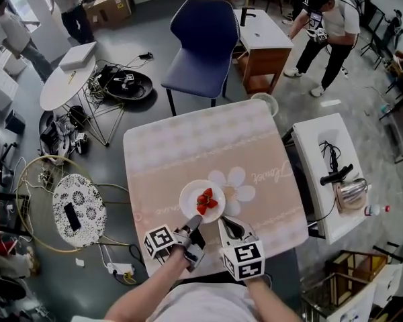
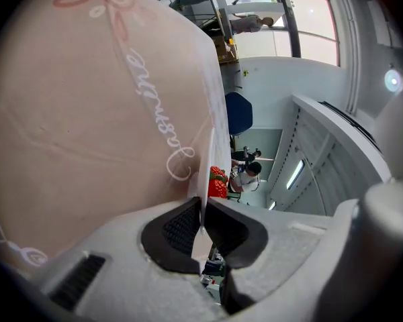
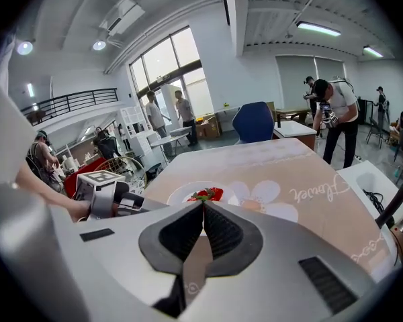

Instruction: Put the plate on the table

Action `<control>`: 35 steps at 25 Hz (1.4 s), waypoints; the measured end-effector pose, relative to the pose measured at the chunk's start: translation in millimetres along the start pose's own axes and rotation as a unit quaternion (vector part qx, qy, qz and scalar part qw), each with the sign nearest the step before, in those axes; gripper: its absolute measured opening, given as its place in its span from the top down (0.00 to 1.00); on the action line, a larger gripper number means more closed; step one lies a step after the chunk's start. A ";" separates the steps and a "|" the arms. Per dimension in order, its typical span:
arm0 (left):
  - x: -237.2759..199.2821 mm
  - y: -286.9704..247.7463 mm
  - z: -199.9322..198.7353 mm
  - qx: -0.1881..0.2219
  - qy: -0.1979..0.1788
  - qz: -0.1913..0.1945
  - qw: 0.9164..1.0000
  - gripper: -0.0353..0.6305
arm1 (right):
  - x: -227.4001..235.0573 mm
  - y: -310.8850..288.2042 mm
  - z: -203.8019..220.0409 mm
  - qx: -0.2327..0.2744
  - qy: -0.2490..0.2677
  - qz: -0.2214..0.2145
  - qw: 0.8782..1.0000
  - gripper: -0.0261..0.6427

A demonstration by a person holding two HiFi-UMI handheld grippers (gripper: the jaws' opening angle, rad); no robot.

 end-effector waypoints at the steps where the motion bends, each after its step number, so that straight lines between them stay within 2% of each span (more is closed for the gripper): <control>1: -0.3 -1.2 -1.7 0.000 -0.001 -0.003 1.000 0.92 | -0.2 -2.5 0.4 -0.002 -0.001 -0.002 1.000 0.95; 7: -0.5 -7.0 -10.3 -0.007 -0.015 -0.015 1.000 0.91 | -3.6 -14.1 4.2 -0.013 -0.007 -0.014 1.000 0.95; 15: 2.2 -6.5 -14.4 -0.019 -0.060 -0.058 0.996 0.91 | -2.5 -17.4 9.3 -0.022 -0.011 -0.017 1.000 0.95; 19: 0.4 -5.2 -15.6 -0.026 -0.078 -0.072 0.994 0.88 | -4.6 -18.1 13.6 -0.025 -0.009 -0.020 0.999 0.95; 23: 0.0 -2.6 -16.5 -0.040 -0.113 -0.095 0.988 0.82 | -6.9 -17.1 17.3 -0.029 -0.011 -0.022 0.999 0.95; 30: 2.2 -0.3 -18.3 -0.063 -0.191 -0.140 0.969 0.76 | -6.9 -15.8 17.0 -0.027 -0.009 -0.020 0.999 0.95; 35: -2.9 7.6 -15.0 -0.090 -0.253 -0.183 0.946 0.74 | -7.6 -12.7 14.1 -0.023 -0.007 -0.019 1.000 0.95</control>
Point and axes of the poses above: the fingertips, and each gripper's own axes: y backward along the fingers, x to its right, z out of its underside, the point moved 2 cm from there along y, backward along the fingers, and after that the axes turned 6 degrees about -y, right-handed, at the moved point
